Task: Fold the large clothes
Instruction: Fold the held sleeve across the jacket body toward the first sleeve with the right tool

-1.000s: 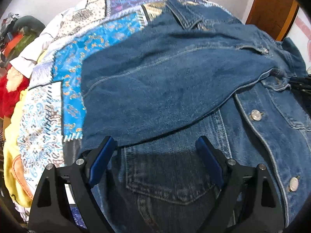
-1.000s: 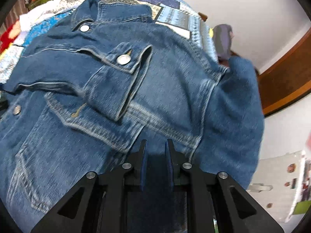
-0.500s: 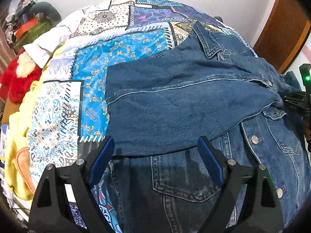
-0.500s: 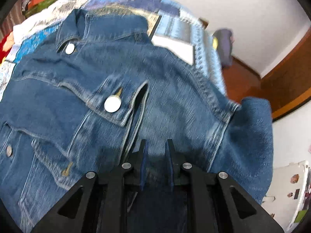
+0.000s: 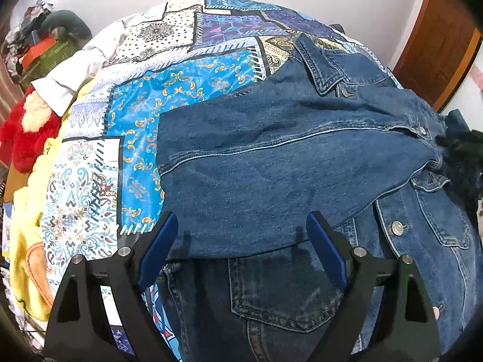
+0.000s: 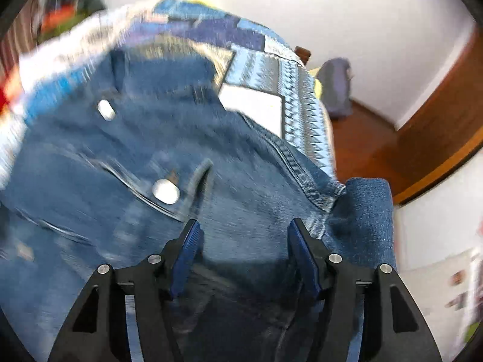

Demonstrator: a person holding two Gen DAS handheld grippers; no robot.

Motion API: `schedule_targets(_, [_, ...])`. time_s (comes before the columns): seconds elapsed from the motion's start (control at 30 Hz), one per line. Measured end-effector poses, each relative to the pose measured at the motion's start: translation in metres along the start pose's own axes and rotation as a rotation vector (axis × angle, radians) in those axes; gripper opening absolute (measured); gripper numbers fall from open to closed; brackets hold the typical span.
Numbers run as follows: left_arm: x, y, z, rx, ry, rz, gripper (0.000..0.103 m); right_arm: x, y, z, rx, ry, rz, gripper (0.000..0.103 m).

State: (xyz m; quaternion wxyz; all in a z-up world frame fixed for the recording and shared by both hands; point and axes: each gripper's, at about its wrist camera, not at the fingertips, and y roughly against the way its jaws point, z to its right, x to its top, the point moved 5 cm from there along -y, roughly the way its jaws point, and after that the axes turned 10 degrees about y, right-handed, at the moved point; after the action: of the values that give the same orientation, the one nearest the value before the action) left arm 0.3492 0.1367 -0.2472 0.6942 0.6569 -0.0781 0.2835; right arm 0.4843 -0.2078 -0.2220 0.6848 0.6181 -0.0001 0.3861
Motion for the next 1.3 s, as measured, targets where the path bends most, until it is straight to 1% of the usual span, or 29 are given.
schedule_targets(0.03, [0.0, -0.001, 0.0, 0.001, 0.002, -0.003, 0.087, 0.005, 0.007, -0.002, 0.063, -0.038, 0.023, 0.064])
schedule_targets(0.07, [0.0, -0.002, 0.0, 0.0, 0.005, -0.006, 0.087, 0.01, 0.012, -0.003, 0.135, -0.074, 0.044, 0.075])
schedule_targets(0.1, [0.0, -0.004, 0.0, -0.001, 0.008, -0.009, 0.087, 0.014, 0.014, -0.005, 0.179, -0.093, 0.05, 0.087])
schedule_targets(0.13, [0.001, -0.006, 0.0, 0.003, 0.014, -0.012, 0.087, 0.017, 0.013, -0.009, 0.222, -0.108, 0.046, 0.09])
schedule_targets(0.2, [0.002, -0.007, -0.001, 0.006, 0.023, -0.016, 0.087, 0.016, 0.003, -0.022, 0.254, -0.112, 0.009, 0.09])
schedule_targets(0.3, [0.003, -0.006, -0.003, 0.011, 0.029, -0.008, 0.087, 0.012, -0.032, -0.036, 0.232, -0.118, -0.092, 0.09])
schedule_targets(0.33, [0.003, -0.004, -0.005, 0.013, 0.028, -0.003, 0.087, 0.007, -0.042, -0.039, 0.222, -0.138, -0.094, 0.091])
schedule_targets(0.37, [0.003, -0.003, -0.007, 0.019, 0.026, 0.002, 0.087, 0.006, -0.041, -0.041, 0.207, -0.143, -0.067, 0.09])
schedule_targets(0.43, [0.004, -0.002, -0.013, 0.048, 0.018, 0.013, 0.087, 0.006, -0.037, -0.049, 0.198, -0.119, -0.034, 0.077])
schedule_targets(0.47, [0.005, -0.001, -0.017, 0.067, 0.015, 0.017, 0.087, 0.008, -0.033, -0.055, 0.21, -0.096, -0.022, 0.058])
schedule_targets(0.5, [0.007, -0.001, -0.021, 0.08, 0.016, 0.02, 0.087, 0.009, -0.031, -0.059, 0.22, -0.086, -0.018, 0.044])
schedule_targets(0.53, [0.009, -0.001, -0.025, 0.089, 0.023, 0.023, 0.087, 0.011, -0.03, -0.06, 0.201, -0.077, -0.021, 0.04])
schedule_targets(0.57, [0.011, 0.0, -0.029, 0.094, 0.032, 0.025, 0.087, 0.012, -0.029, -0.062, 0.197, -0.071, -0.019, 0.034])
schedule_targets(0.6, [0.014, 0.002, -0.035, 0.097, 0.053, 0.03, 0.087, 0.014, -0.028, -0.061, 0.188, -0.068, -0.014, 0.029])
schedule_targets(0.63, [0.016, 0.004, -0.04, 0.096, 0.072, 0.033, 0.087, 0.016, -0.022, -0.06, 0.193, -0.075, 0.0, 0.026])
schedule_targets(0.67, [0.017, 0.005, -0.044, 0.092, 0.085, 0.034, 0.087, 0.017, -0.015, -0.058, 0.198, -0.081, 0.016, 0.024])
schedule_targets(0.73, [0.022, 0.008, -0.052, 0.084, 0.122, 0.032, 0.087, 0.022, 0.005, -0.053, 0.198, -0.089, 0.072, 0.024])
schedule_targets(0.8, [0.029, 0.011, -0.058, 0.096, 0.138, 0.033, 0.087, 0.032, 0.021, -0.045, 0.193, -0.087, 0.121, 0.024])
schedule_targets(0.9, [0.037, 0.015, -0.058, 0.113, 0.133, 0.05, 0.087, 0.043, 0.051, -0.039, 0.171, -0.062, 0.188, 0.023])
schedule_targets(0.97, [0.042, 0.018, -0.053, 0.108, 0.125, 0.06, 0.087, 0.047, 0.068, -0.031, 0.154, -0.062, 0.221, 0.024])
schedule_targets(1.03, [0.044, 0.018, -0.044, 0.096, 0.11, 0.062, 0.087, 0.045, 0.074, -0.023, 0.156, -0.083, 0.224, 0.024])
schedule_targets(1.1, [0.041, 0.014, -0.033, 0.08, 0.088, 0.051, 0.087, 0.04, 0.071, -0.017, 0.148, -0.093, 0.208, 0.024])
schedule_targets(1.2, [0.033, -0.002, -0.014, 0.058, 0.056, 0.013, 0.087, 0.02, 0.055, -0.007, 0.119, -0.096, 0.155, 0.024])
schedule_targets(1.3, [0.017, -0.023, 0.006, 0.037, 0.012, -0.045, 0.087, -0.005, 0.027, -0.002, 0.107, -0.106, 0.088, 0.024])
